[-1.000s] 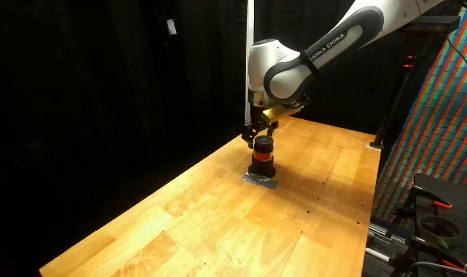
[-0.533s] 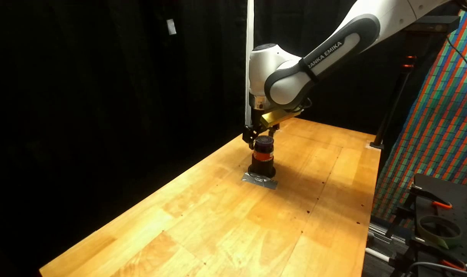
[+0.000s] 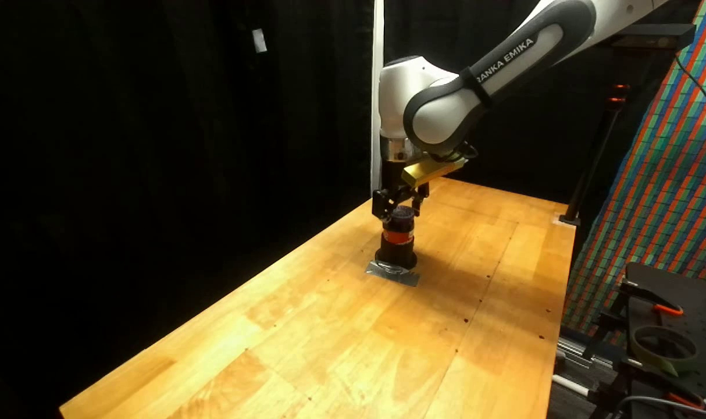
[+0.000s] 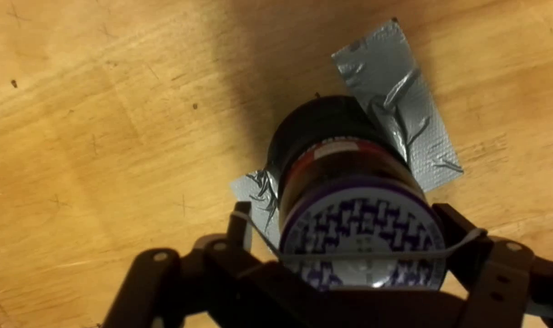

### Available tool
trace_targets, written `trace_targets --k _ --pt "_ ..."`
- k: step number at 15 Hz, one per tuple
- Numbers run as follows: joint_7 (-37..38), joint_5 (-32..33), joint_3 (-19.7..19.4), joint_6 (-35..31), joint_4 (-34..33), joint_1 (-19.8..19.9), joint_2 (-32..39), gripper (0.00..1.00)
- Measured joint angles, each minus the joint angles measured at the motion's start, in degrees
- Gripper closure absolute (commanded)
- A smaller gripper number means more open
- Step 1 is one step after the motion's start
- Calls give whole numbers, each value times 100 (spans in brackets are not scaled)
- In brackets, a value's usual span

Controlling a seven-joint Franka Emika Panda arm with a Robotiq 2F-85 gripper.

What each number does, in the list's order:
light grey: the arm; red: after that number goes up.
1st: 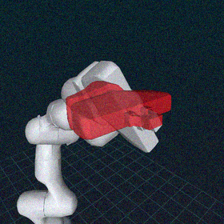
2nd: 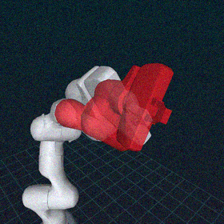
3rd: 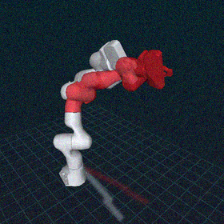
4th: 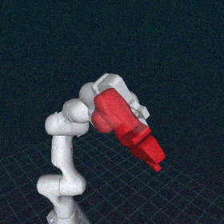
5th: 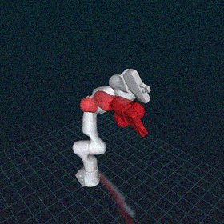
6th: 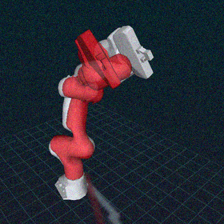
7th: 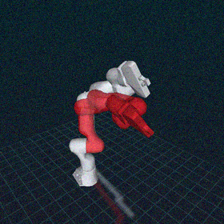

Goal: Put the rubber band on the jar.

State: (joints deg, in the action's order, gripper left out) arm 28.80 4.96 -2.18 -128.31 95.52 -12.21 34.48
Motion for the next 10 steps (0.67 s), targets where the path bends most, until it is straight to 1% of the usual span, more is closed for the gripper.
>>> trace_targets --k 3,5,6,7,8,9,10 --pt "-319 -232 119 210 295 103 -185 0" --pt "-440 -298 149 229 475 156 -269 0" --pt "-449 -300 150 225 557 163 -313 6" --pt "-449 -300 149 200 634 164 -356 26" --pt "-444 -286 147 113 719 160 -407 30" --pt "-433 -257 141 -42 825 149 -471 30" --pt "-420 -198 136 -235 948 133 -537 37"
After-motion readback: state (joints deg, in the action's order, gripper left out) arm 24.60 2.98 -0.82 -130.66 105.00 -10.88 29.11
